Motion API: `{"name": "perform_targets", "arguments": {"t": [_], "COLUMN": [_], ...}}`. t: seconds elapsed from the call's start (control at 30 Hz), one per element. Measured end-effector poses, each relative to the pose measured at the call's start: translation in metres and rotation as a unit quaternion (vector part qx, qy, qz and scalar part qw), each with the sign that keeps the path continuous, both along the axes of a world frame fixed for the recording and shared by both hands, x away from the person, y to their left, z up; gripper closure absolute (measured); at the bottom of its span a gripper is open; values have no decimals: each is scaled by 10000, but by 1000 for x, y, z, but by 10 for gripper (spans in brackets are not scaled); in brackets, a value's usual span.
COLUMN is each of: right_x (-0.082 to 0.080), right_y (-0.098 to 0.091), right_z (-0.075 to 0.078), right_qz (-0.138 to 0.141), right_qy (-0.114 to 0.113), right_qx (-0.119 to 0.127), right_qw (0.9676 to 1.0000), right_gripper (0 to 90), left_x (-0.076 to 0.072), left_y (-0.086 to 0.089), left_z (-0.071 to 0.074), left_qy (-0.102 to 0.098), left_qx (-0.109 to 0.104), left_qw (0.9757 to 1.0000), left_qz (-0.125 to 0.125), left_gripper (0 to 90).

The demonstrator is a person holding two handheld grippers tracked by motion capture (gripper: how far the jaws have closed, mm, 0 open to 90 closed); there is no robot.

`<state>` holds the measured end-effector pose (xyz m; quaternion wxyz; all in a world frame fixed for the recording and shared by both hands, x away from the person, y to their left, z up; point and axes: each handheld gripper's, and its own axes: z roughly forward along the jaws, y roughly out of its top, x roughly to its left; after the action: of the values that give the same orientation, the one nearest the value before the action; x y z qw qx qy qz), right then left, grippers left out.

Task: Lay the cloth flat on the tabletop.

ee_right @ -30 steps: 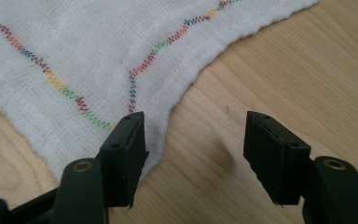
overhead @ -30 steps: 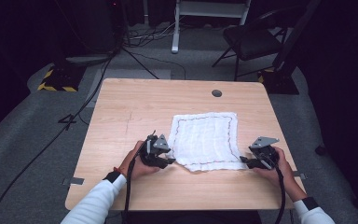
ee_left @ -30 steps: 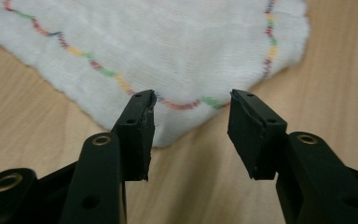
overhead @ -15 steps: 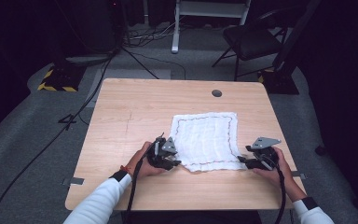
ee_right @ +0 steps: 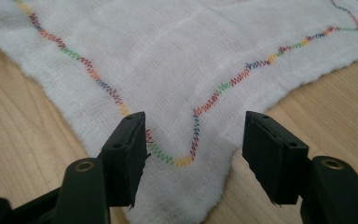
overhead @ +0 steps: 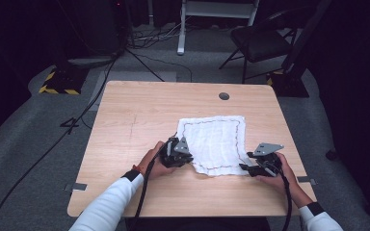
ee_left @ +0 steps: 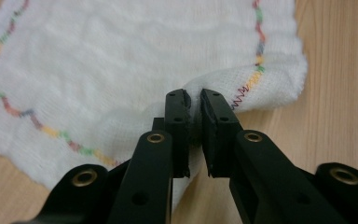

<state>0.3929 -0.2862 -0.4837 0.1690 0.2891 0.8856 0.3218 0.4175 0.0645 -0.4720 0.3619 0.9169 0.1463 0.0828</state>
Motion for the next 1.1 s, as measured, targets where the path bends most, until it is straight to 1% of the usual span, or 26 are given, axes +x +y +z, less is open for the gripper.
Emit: {"name": "perform_targets", "arguments": {"t": [0.03, 0.07, 0.1, 0.13, 0.2, 0.23, 0.27, 0.33, 0.37, 0.4, 0.43, 0.5, 0.53, 0.57, 0.63, 0.67, 0.73, 0.8, 0.83, 0.9, 0.97, 1.0, 1.03, 1.07, 1.1], "right_x": [1, 2, 3, 4, 5, 6, 7, 8, 9, 9, 9, 10, 10, 11, 11, 11, 12, 12, 12, 12, 12, 12, 12, 12, 12], "right_y": [0, -1, -1, -2, -3, -4, -5, -6, -7, -8, -9, -10, -11, -12, -14, -14, -16, -16, -16, -16, -17, -17, -17, -17, -17], "right_z": [-1, -2, -3, -3, -3, -3, -3, -3, -3, -3, -3, -3, -3, -3, -3, -3, -3, -3, -3, -3, -3, -3, -3, -3, -3], "right_qz": [-28, -53, -67, -109, -173, -198, -239, -326, -366, -397, -417, -451, -468, -472, -503, -519, -536, -558, -555, -556, -565, -566, -575, -578, -575], "right_qy": [11, 17, 18, 22, 14, 16, 1, -29, -34, -29, -21, -44, -34, -22, 2, 15, 30, 30, 28, 26, 49, 53, 64, 61, 53], "right_qx": [-46, -76, -55, -59, -72, -76, -78, -115, -103, -111, -115, -128, -118, -111, -73, -68, -55, -68, -78, -68, -51, -44, -36, -39, -37], "right_qw": [10000, 10000, 10000, 9999, 9998, 9998, 9997, 9994, 9993, 9991, 9991, 9989, 9988, 9988, 9987, 9986, 9985, 9984, 9984, 9984, 9984, 9984, 9983, 9983, 9983], "right_gripper": [412, 410, 410, 407, 404, 403, 403, 402, 402, 402, 402, 402, 402, 401, 400, 400, 399, 399, 399, 400, 399, 399, 400, 401, 403], "left_x": [4, 7, 11, 15, 24, 33, 38, 51, 55, 59, 63, 71, 72, 75, 78, 78, 77, 73, 71, 63, 57, 52, 47, 44, 38], "left_y": [-2, -4, -6, -9, -14, -17, -19, -26, -30, -34, -37, -43, -44, -45, -43, -42, -39, -33, -31, -21, -14, -10, -8, -7, -7], "left_z": [2, 3, 4, 5, 7, 8, 9, 10, 10, 8, 6, 1, 0, -2, -2, -1, 2, 8, 10, 17, 21, 23, 25, 25, 25], "left_qy": [5, -22, -8, 27, 84, 224, 296, 305, 299, 233, 204, 256, 253, 245, 220, 217, 188, 267, 231, 137, 117, 57, 40, 47, 37], "left_qx": [-49, -50, -68, -110, -113, -184, -205, -248, -217, -127, -84, -10, -4, -8, -58, -73, -82, -192, -222, -309, -395, -447, -456, -488, -441], "left_qw": [10000, 10000, 10000, 9999, 9999, 9996, 9993, 9991, 9992, 9995, 9994, 9989, 9986, 9981, 9965, 9958, 9949, 9937, 9938, 9938, 9939, 9942, 9951, 9956, 9966], "left_qz": [13, 21, 35, 40, 2, 6, 27, 135, 158, 181, 252, 394, 454, 564, 804, 891, 988, 1075, 1067, 1060, 1025, 973, 873, 805, 689], "left_gripper": [826, 829, 831, 832, 831, 828, 820, 806, 807, 806, 800, 742, 719, 693, 584, 526, 435, 374, 349, 333, 311, 310, 313, 341, 364]}}
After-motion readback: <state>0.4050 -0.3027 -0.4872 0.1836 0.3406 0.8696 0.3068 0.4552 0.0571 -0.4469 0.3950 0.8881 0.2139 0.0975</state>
